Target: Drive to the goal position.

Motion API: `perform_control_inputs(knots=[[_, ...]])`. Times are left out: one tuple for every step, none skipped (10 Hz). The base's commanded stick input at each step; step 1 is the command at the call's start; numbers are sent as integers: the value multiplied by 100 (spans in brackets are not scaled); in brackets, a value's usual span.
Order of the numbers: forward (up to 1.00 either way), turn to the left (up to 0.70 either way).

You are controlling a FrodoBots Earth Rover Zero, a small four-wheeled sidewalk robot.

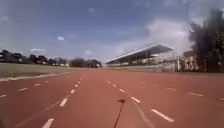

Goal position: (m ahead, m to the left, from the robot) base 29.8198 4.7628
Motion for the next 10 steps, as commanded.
perform_control_inputs(knots=[[70, 0], [70, 0], [70, 0], [70, 0], [70, 0], [70, 0], [70, 0], [70, 0], [70, 0], [70, 0]])
